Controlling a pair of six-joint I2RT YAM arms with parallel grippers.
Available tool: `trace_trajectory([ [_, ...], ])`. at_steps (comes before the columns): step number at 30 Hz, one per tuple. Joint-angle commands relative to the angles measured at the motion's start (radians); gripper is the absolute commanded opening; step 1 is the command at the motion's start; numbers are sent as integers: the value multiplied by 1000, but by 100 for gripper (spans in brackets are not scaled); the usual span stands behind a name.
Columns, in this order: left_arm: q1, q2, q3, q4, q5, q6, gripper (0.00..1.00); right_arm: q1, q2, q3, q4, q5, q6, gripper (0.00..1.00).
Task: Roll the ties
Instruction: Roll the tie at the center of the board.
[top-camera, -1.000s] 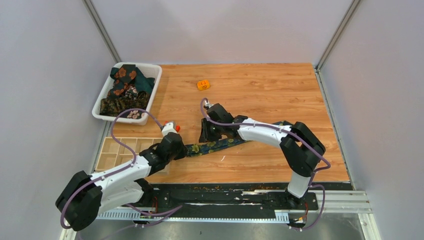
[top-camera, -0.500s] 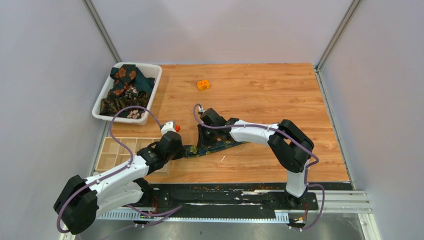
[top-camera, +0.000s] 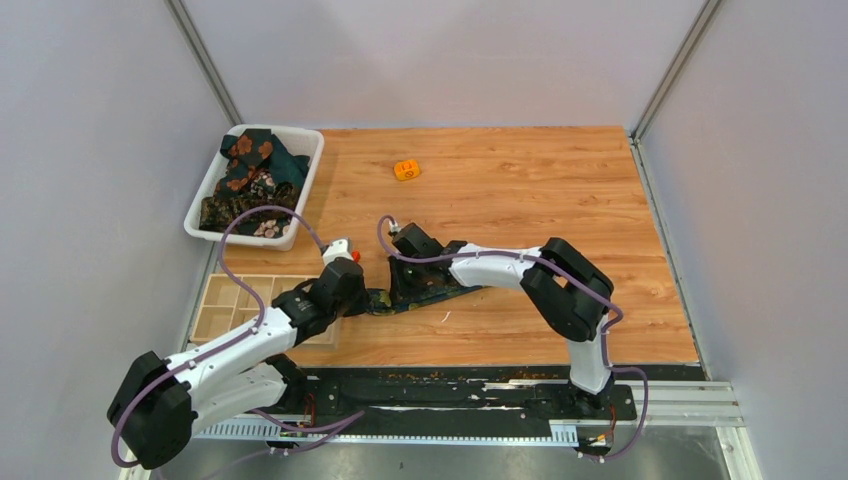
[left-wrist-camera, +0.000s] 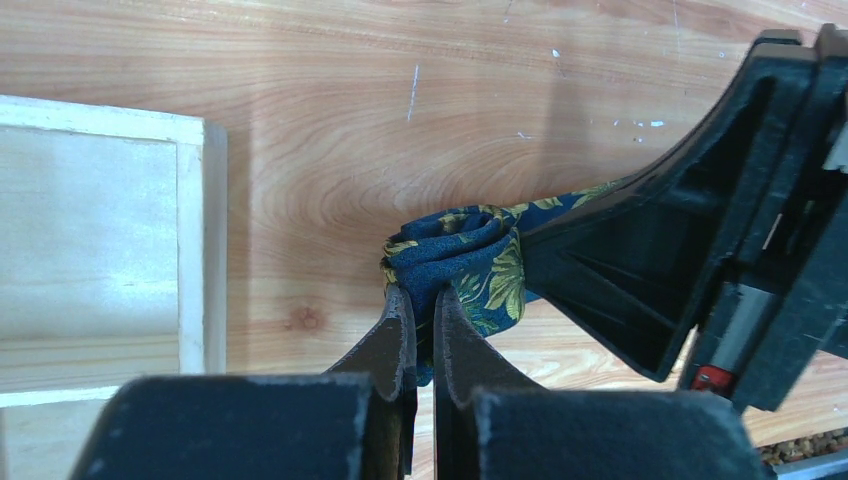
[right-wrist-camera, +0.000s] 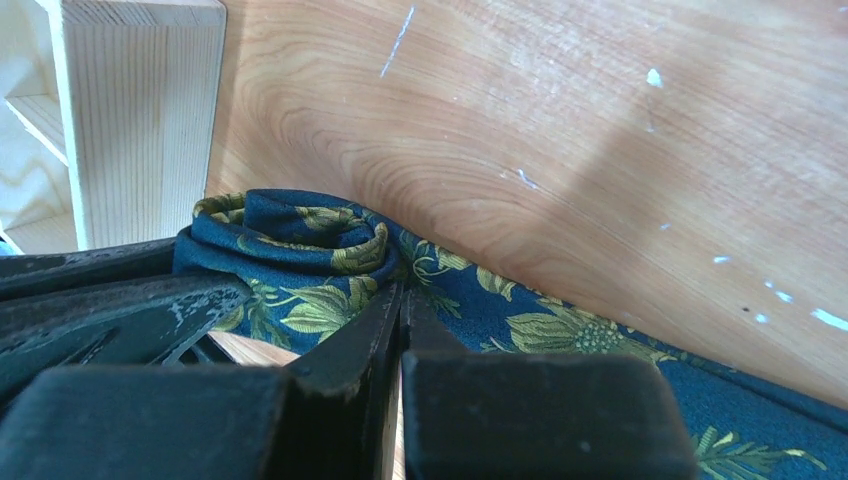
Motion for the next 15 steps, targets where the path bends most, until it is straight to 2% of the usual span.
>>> trace_trajectory([
  [1,1,-8,60,-3,3,30,0,27,27,58,52,-20,24,2],
  [5,1,5,85,-30,-7,43,0,32,30,73,15,12,6,2],
  [15,-1,7,76,-58,-36,57,0,18,-101,67,-70,86,-40,4],
])
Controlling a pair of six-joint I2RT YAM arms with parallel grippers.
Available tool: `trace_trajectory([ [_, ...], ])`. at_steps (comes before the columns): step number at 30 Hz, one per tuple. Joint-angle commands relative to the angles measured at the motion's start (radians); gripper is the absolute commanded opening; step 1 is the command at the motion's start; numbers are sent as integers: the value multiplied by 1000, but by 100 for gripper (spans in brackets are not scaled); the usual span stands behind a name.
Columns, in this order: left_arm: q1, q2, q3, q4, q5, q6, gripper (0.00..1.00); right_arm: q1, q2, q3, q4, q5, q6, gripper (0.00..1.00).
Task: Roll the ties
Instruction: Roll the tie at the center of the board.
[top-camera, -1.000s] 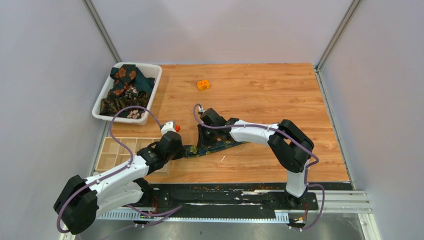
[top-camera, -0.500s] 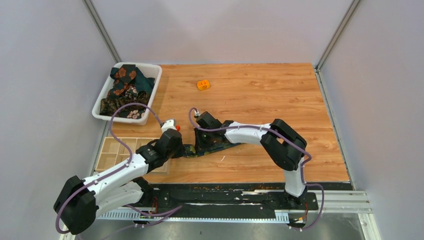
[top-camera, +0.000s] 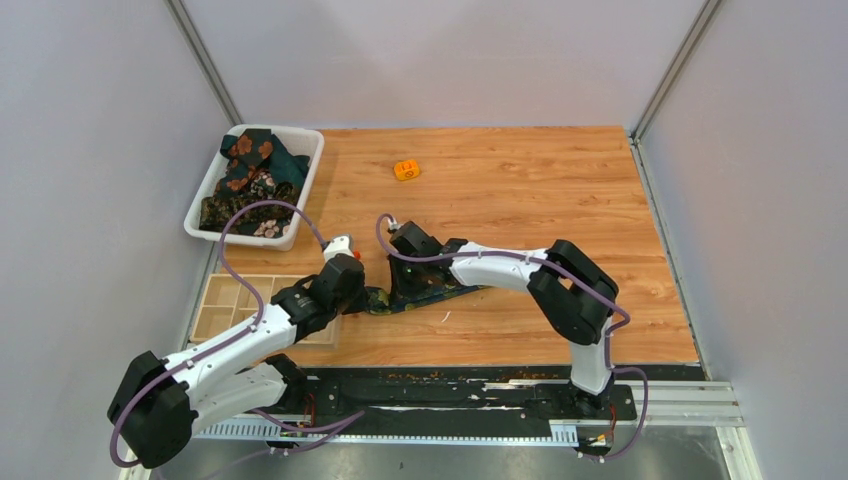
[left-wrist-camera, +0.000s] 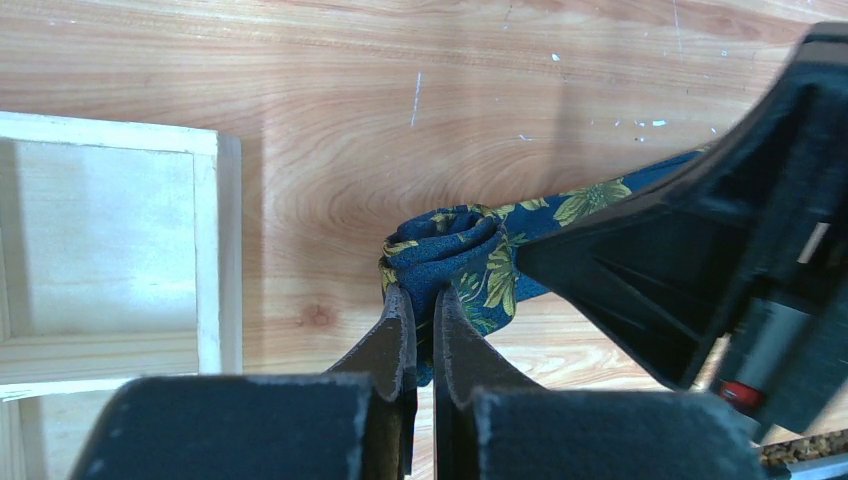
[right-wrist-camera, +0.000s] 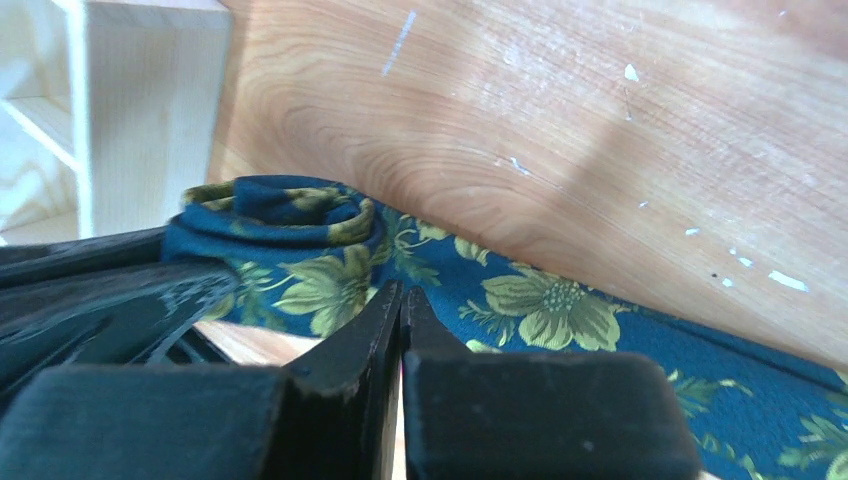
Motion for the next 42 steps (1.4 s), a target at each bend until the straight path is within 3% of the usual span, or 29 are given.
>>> trace_trajectory([
  [1,1,2,25,4,-24,20,0,0,-99,34,-11,25,-21,4],
  [19,-1,29,65,5,25,39,0,37,41,78,70,-56,14,3],
  [42,-149,311,304,-97,-76,32,0,-17,-45,-77,138,-48,-9,3],
])
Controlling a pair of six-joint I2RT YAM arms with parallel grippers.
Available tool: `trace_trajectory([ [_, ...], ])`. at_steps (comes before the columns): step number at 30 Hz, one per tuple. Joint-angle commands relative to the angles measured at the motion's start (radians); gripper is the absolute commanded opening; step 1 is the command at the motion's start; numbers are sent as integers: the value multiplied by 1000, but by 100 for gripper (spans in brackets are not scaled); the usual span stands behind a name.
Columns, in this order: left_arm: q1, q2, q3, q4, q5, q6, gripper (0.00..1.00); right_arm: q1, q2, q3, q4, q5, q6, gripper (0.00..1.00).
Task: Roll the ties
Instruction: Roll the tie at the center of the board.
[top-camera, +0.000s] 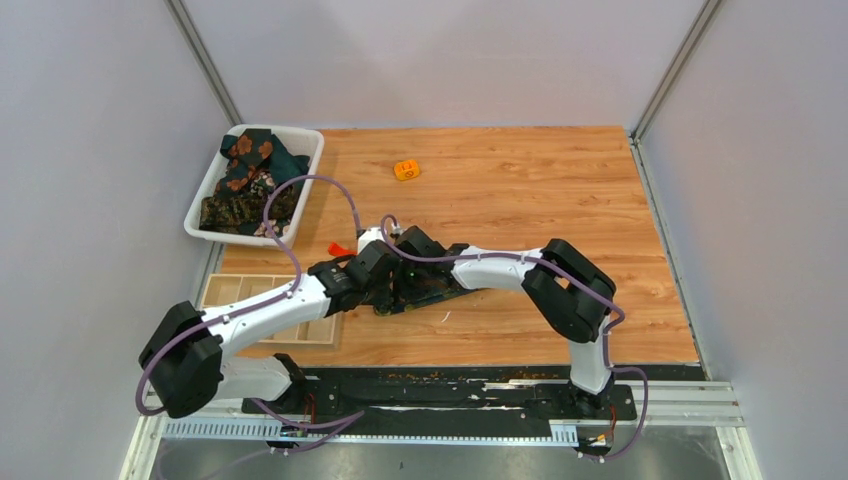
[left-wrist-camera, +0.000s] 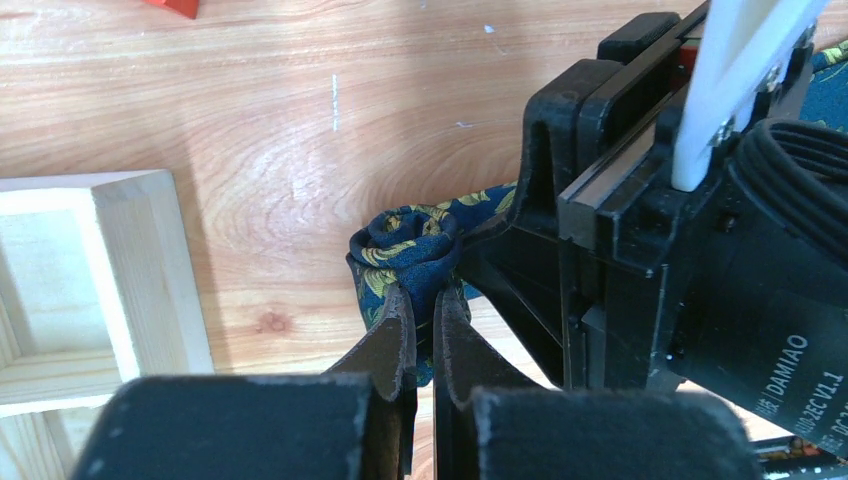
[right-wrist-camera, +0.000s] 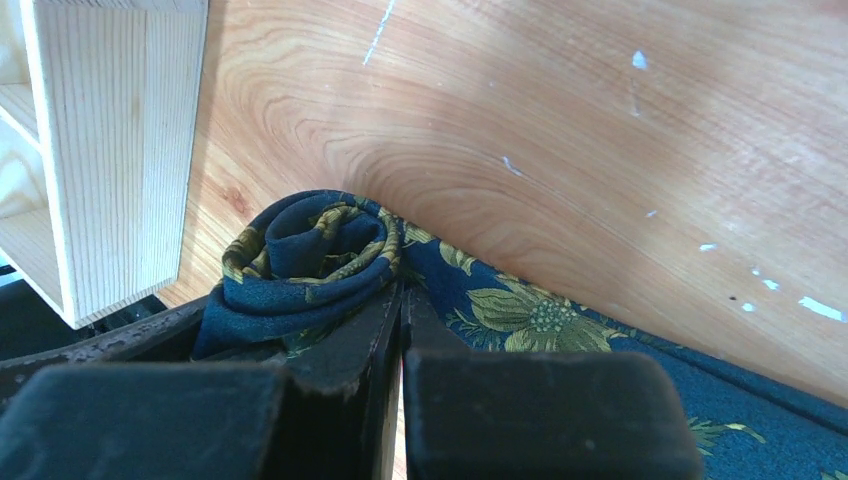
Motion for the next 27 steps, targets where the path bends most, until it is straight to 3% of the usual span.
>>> trace_trajectory([
  [1,-32,54,78,19,-40,-27,0,-16,-50,-30,58,-12,-16,3],
  [21,-112,260,177,-22,-153,-94,0,-142,-290,-193,-19,44,-67,4],
  [24,-117,274,174,7,-144,-97,6,-165,-313,-213,-22,35,-75,6],
  [27,-119,279,165,49,-117,-94,22,-170,-326,-221,-23,26,-80,10],
])
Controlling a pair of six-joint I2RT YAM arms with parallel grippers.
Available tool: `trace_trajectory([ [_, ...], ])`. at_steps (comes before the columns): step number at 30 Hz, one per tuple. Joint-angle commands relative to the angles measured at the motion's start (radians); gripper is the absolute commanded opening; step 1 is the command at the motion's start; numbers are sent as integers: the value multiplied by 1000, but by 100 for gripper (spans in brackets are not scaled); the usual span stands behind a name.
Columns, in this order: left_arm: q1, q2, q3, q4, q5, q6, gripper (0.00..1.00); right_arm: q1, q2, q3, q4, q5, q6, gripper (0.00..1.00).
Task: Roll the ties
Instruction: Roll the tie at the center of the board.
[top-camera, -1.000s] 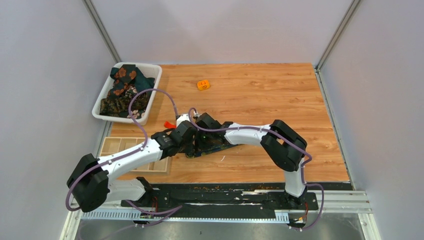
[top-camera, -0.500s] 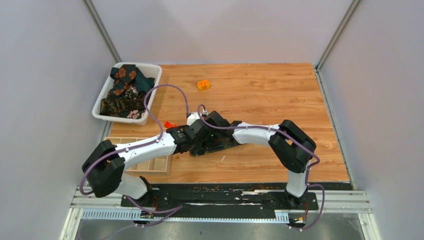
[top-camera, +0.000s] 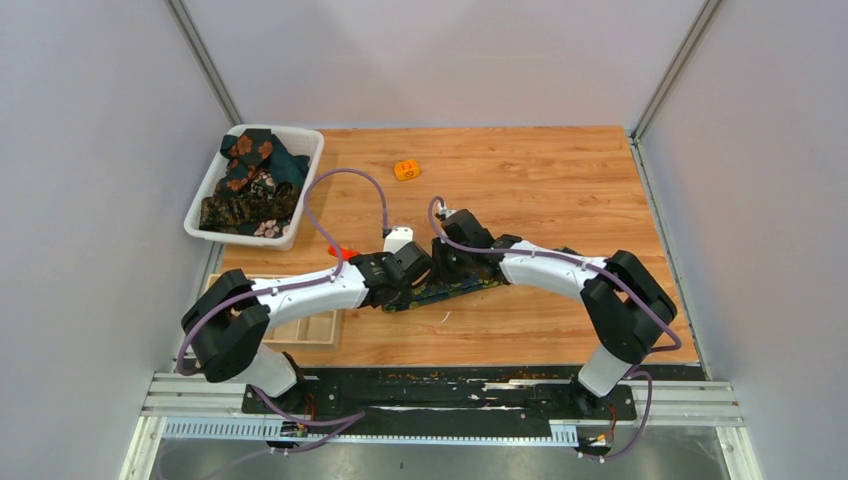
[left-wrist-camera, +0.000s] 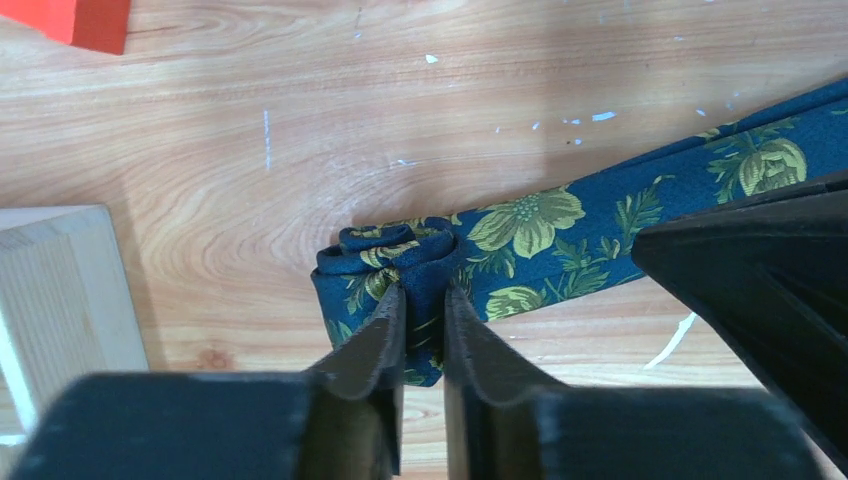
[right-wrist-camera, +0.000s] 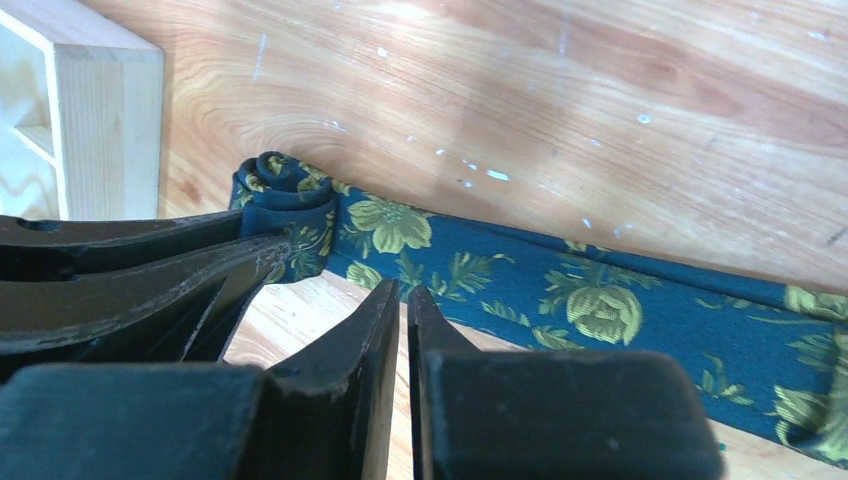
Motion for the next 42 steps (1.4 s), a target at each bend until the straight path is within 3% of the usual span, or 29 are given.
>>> trace_trajectory([
  [1,-9,18,5,81,21,-26,27,-8,-47,-15,-2,6,-26,13],
  [6,-9,11,0,128,68,-22,35,-7,-53,-19,13,-20,-20,24],
  [20,-9,-67,-133,317,164,-9,38,-8,-39,-23,83,-145,-11,39],
  [29,-8,-97,-158,357,164,7,36,-8,44,-2,123,-241,-32,41],
  [42,-6,-128,-185,385,174,34,24,-7,155,72,169,-344,-43,40],
])
